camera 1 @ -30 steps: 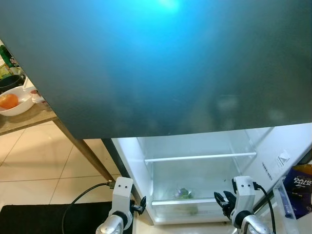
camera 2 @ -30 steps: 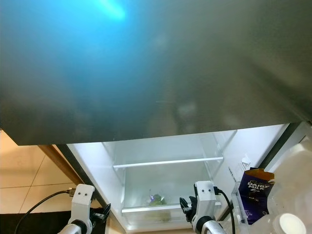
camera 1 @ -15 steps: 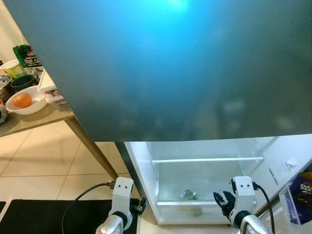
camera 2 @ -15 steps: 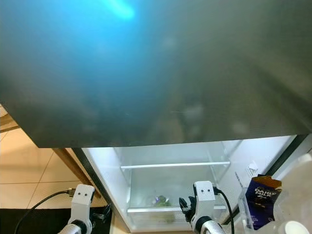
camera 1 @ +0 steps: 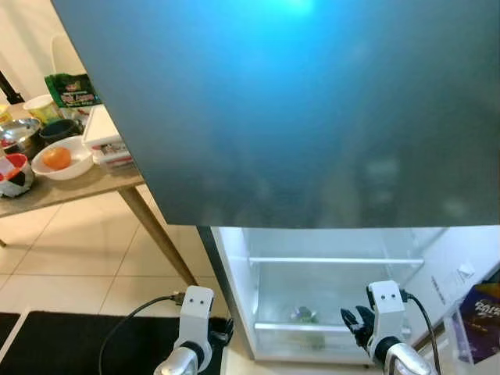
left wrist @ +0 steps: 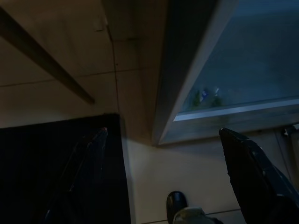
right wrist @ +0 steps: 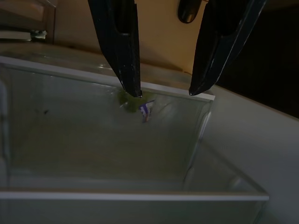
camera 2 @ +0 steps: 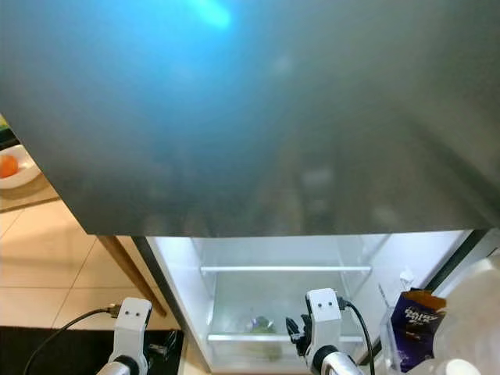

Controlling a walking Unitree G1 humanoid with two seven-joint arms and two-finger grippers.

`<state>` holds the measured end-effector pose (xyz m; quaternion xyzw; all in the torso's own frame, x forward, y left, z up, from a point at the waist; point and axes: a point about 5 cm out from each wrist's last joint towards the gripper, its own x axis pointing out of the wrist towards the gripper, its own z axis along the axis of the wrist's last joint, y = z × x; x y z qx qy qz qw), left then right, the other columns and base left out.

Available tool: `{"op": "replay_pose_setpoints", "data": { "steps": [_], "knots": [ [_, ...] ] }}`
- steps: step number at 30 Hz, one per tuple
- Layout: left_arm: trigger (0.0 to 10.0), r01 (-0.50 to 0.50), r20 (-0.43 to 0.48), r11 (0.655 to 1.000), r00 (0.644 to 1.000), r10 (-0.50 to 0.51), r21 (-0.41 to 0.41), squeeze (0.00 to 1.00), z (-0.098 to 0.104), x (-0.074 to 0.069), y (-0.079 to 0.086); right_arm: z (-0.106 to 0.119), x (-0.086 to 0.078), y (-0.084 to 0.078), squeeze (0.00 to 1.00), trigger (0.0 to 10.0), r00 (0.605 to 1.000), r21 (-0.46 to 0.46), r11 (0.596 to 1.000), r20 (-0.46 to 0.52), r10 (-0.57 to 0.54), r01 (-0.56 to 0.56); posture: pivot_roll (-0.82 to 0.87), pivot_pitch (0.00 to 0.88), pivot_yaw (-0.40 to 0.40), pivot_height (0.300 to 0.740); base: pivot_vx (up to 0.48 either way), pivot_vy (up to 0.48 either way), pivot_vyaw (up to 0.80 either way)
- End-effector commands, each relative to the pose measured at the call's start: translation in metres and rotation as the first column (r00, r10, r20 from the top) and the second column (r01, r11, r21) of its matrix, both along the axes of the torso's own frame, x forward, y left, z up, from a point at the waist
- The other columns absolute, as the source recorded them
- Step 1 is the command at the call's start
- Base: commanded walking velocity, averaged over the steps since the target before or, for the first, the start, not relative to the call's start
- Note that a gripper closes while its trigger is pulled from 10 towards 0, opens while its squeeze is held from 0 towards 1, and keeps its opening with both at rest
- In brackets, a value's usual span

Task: Restocking fridge

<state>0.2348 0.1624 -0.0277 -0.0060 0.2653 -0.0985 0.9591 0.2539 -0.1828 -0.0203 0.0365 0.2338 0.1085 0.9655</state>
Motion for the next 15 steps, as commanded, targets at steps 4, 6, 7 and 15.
{"op": "replay_pose_setpoints", "data": {
  "steps": [4, 6, 7, 15],
  "knots": [
    [10.0, -0.015, -0.018, 1.000, 1.000, 0.015, -0.011, 0.00, -0.0046, -0.0053, 0.0000, -0.0034, -0.0039, 0.0025, 0.00, 10.0, 1.000, -0.007, 1.000, -0.012, 0.014, -0.014, 0.02, 0.087, 0.048, 0.689, 0.000, 0.000, 0.00],
    [10.0, -0.014, -0.018, 1.000, 1.000, 0.014, -0.013, 0.00, -0.0048, -0.0055, -0.0005, -0.0035, -0.0040, 0.0022, 0.00, 10.0, 1.000, -0.010, 1.000, -0.012, 0.015, -0.015, 0.02, 0.085, 0.047, 0.689, 0.000, 0.000, 0.00],
    [10.0, -0.014, -0.018, 1.000, 1.000, 0.013, -0.013, 0.00, -0.0048, -0.0056, -0.0007, -0.0035, -0.0041, 0.0020, 0.00, 10.0, 1.000, -0.011, 1.000, -0.012, 0.015, -0.015, 0.02, 0.085, 0.047, 0.689, 0.000, 0.000, 0.00],
    [10.0, -0.013, -0.017, 1.000, 1.000, 0.013, -0.011, 0.00, -0.0052, -0.0062, -0.0006, -0.0011, -0.0030, 0.0031, 0.00, 10.0, 1.000, 0.027, 0.999, 0.005, 0.026, -0.026, 0.02, 0.077, 0.044, 0.689, 0.000, 0.000, 0.00]
  ]
}}
